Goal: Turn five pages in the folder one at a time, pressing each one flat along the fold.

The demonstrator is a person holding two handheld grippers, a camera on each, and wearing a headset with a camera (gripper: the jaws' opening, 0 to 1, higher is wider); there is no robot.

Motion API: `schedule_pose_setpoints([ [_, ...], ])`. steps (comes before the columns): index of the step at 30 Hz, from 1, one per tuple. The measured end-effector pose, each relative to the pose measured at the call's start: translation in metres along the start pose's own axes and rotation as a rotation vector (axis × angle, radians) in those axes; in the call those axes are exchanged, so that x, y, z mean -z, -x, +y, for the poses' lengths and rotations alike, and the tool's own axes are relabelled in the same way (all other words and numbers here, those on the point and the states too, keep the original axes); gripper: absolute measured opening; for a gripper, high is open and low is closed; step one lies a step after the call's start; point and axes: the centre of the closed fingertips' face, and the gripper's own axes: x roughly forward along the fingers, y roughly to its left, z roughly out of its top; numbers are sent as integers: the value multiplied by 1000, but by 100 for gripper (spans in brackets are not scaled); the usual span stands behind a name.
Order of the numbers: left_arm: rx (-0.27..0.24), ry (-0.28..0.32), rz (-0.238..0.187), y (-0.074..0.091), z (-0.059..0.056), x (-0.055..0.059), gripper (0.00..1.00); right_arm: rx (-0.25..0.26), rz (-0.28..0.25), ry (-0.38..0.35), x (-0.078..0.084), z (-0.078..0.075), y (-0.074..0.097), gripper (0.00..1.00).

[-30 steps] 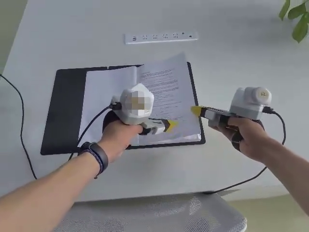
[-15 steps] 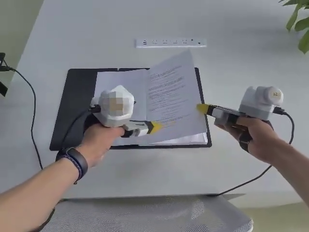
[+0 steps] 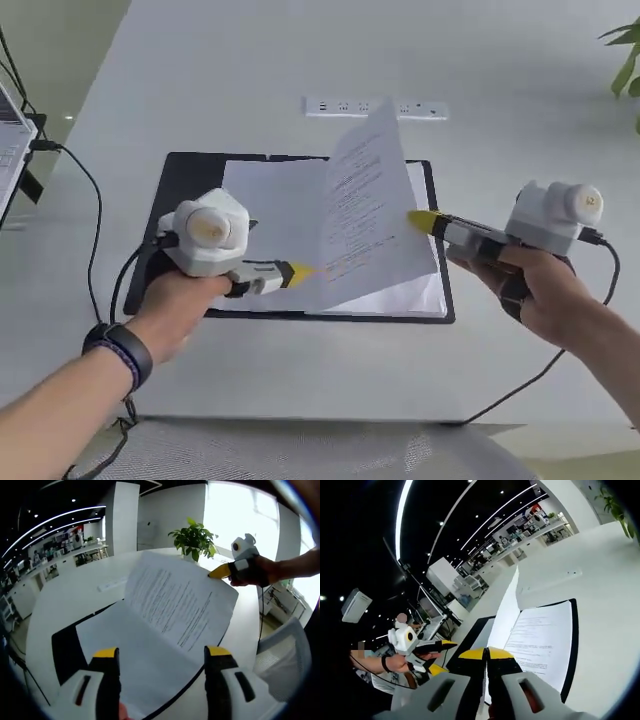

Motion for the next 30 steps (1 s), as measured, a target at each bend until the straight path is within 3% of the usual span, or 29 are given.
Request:
schedule_pose_setpoints([
  [12, -48, 34, -17, 29, 22, 14, 69, -74, 15, 48, -7, 35, -35, 0],
  [21, -68, 53, -28, 46, 31, 24, 69, -120, 35, 56, -1, 55, -57, 0],
  [30, -94, 85, -34, 68, 42, 42, 70, -170, 62, 56, 8, 81, -89, 0],
])
